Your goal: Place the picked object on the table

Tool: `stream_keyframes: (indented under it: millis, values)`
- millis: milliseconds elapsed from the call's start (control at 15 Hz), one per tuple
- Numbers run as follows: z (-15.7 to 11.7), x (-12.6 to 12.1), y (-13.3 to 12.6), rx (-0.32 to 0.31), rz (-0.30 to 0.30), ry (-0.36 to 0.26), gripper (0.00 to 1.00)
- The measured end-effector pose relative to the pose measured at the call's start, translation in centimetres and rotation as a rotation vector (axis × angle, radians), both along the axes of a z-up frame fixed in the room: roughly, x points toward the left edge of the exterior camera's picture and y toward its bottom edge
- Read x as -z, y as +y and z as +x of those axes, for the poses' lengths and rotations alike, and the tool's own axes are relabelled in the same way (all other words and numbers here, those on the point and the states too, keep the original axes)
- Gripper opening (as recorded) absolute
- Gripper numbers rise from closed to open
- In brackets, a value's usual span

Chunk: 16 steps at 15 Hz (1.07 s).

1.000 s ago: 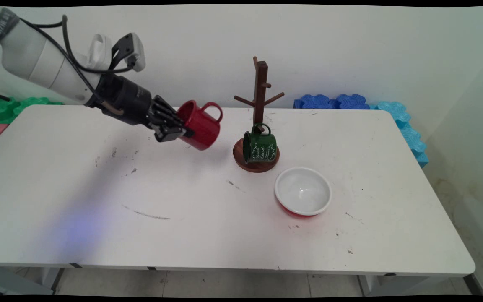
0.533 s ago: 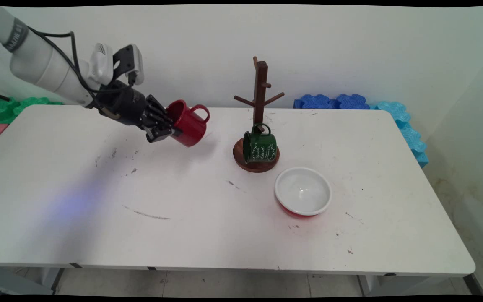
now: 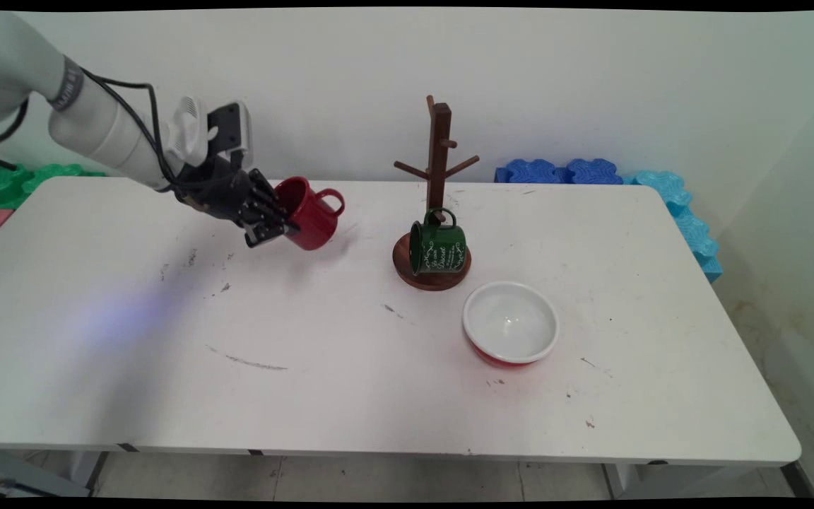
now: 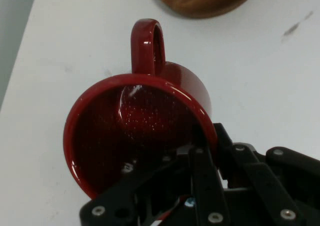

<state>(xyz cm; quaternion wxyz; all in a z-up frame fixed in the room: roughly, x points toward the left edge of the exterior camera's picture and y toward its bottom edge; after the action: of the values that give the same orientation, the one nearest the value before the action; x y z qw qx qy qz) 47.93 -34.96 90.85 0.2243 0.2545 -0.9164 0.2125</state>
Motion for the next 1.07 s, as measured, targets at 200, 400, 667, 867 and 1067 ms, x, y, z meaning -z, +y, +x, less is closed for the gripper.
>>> stream_keyframes:
  millis: [200, 400, 667, 867, 1067]
  values:
    - [0.3, 1.5, -0.5, 0.02, 0.01, -0.04, 0.0]
    - [0.5, 2.8, -1.1, 0.037, 0.018, -0.073, 0.0]
    - [0.4, 4.3, -1.8, 0.054, 0.031, -0.105, 0.0]
    - [0.4, 5.1, -2.0, 0.061, 0.038, -0.12, 0.0]
    - [0.4, 5.9, -2.3, 0.069, 0.045, -0.137, 0.0]
